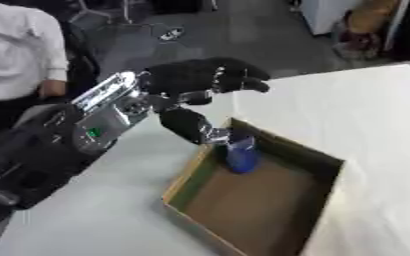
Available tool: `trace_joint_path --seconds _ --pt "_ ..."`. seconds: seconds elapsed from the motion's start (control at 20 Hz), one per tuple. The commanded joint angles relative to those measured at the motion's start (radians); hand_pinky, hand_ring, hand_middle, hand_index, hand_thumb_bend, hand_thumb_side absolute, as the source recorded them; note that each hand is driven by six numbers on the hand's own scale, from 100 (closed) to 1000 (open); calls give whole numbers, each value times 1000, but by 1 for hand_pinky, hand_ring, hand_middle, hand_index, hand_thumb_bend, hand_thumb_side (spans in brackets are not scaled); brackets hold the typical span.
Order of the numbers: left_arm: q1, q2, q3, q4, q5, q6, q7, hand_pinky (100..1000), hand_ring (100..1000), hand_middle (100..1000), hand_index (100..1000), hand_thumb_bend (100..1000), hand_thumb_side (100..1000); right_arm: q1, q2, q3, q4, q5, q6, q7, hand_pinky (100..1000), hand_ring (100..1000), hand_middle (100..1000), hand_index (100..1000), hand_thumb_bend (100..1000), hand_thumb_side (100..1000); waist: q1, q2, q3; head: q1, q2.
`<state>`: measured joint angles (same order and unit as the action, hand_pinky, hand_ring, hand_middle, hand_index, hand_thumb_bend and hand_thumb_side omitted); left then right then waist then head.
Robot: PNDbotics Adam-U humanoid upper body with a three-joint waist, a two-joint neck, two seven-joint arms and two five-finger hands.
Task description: Pick up objects on the table and place them in the box.
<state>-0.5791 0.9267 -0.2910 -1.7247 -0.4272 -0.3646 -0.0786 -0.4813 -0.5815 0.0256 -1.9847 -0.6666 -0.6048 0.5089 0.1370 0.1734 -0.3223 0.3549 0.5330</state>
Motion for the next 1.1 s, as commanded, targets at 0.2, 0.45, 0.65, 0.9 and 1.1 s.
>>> trace_joint_path --seconds 0.2,0.45,0.65,0.9,1.1 --pt "171 -101 120 -159 154 81 261 643 765 922 897 100 850 14 -26 -15 -15 15 -245 230 100 431 439 327 100 810 -19 -16 25 -127 -154" --pt "337 -263 163 -269 294 96 363 450 600 775 770 100 809 67 -35 -4 -15 32 -268 216 100 428 437 332 100 799 -41 -36 76 -219 -197" --pt "330 -352 182 -275 340 5 363 435 576 743 735 100 800 133 -43 27 -15 -9 -248 81 100 418 434 416 100 780 -67 -58 127 -339 -185" --pt "288 -364 205 -275 366 -63 325 457 579 738 726 100 793 166 -47 112 -15 -95 -113 -114 100 410 463 628 100 891 -90 -82 171 -596 -166" --pt "284 -367 209 -275 378 -96 315 447 567 730 723 100 796 154 -36 208 -15 -207 22 -69 100 417 479 745 100 972 -93 -78 186 -766 -142"
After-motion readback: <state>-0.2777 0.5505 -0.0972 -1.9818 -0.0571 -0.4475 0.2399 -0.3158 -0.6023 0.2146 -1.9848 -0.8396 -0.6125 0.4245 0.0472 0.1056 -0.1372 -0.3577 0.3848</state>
